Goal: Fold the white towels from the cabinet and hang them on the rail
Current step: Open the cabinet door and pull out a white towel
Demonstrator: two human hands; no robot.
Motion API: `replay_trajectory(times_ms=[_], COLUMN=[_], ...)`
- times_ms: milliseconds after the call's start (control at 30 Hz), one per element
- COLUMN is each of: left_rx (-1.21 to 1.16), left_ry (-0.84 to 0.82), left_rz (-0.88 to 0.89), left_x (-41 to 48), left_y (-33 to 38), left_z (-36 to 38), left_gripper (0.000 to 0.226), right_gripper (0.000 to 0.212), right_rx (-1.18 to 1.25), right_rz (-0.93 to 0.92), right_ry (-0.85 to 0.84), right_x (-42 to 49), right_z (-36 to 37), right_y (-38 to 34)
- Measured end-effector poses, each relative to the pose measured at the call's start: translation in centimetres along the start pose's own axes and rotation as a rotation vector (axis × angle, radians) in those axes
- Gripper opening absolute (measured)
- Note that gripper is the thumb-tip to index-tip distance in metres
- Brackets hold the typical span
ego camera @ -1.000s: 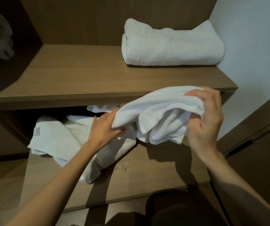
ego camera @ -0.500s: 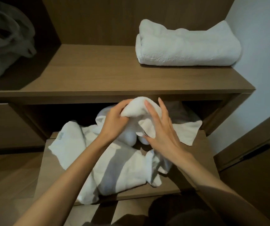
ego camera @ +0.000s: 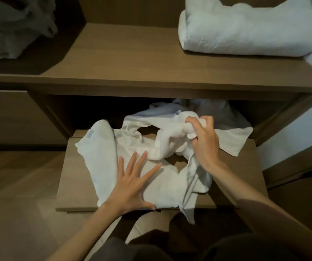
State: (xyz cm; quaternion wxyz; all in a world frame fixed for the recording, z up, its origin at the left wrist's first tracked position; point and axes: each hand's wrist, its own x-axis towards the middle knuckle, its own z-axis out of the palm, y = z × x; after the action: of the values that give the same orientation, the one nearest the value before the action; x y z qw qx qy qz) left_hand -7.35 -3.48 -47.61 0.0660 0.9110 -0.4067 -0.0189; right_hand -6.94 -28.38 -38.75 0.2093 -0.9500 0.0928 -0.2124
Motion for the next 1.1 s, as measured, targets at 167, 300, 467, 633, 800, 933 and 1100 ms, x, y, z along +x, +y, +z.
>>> replay_trajectory(times_ms=[167,300,467,633,800,933,1100], left_rx=[0.142,0.129,0.066,0.042,-0.009,0.062,0.040], left_ry=[0.023,0.120,0.245,0.226,0.107,-0.037,-0.030], left_rz=[-0.031,-0.078,-0.199,-0.193,-0.286,-0.469,-0.442], left_x=[0.4,2.7,8.4,13.4,16.9,18.5,16.2], left_y=[0.0,-0.6,-3.9,-6.5,-8.4,-7.3,-5.6], left_z=[2.4,1.9,-0.4,-2.7,-3.0,-4.3,-5.6], left_gripper=[0.126,0.097,0.085,0.079,0.055,0.038,0.033], right_gripper=[0.042,0.042,0.046,0.037,0.032,0.041,0.041], right_rx=[0.008,0.112,0.142,0.127,0.130,0.079,0.123], right_rz=[-0.028,-0.074,-0.100,-0.083,-0.077,-0.028,0.020], right_ry=[0.001,0.216,0.385,0.529,0.423,0.166,0.035], right_x=[-0.4,0.3,1.4,0.4,0.1,0.1,1.1], right_z=[-0.2,-3.3,-6.3,-7.0,-7.1,-5.9,-5.3], right_y=[0.4,0.3,0.2,1.0,1.1,0.9,0.0])
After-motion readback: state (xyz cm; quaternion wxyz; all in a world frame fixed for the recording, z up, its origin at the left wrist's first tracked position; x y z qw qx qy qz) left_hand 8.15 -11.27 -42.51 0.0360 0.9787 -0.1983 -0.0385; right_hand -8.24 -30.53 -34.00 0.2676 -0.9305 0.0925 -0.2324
